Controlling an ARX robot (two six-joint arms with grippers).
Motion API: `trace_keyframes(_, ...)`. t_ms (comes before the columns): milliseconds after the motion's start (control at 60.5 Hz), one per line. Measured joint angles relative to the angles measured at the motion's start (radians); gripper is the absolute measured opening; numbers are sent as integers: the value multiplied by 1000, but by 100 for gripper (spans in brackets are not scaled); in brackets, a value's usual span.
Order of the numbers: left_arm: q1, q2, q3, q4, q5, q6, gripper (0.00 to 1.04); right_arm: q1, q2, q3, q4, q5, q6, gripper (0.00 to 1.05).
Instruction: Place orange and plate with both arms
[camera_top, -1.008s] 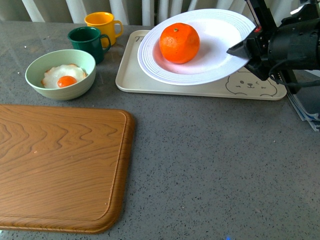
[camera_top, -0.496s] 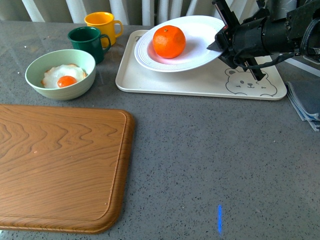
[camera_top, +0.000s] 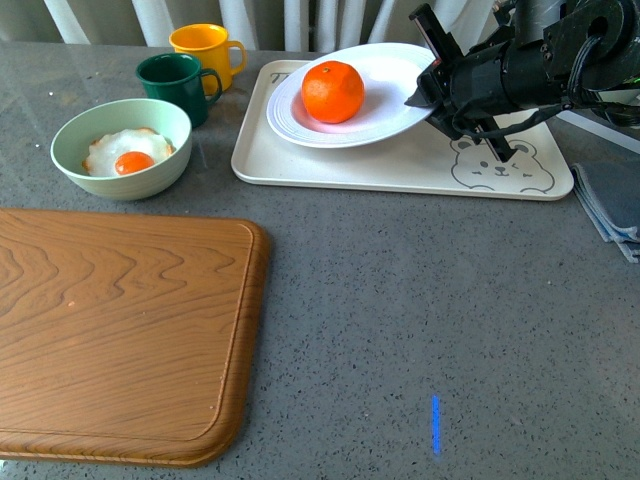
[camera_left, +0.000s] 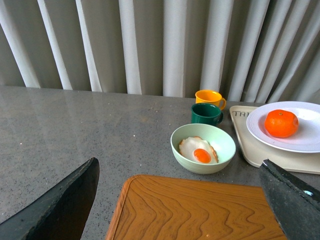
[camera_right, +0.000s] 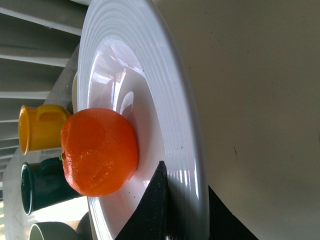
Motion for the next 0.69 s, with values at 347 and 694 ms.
trace_keyframes(347, 0, 0, 0, 0, 0, 0, 96, -10, 5, -50, 9, 26, -2, 53)
trace_keyframes(694, 0, 0, 0, 0, 0, 0, 96, -26, -101, -181, 71, 19, -46, 95)
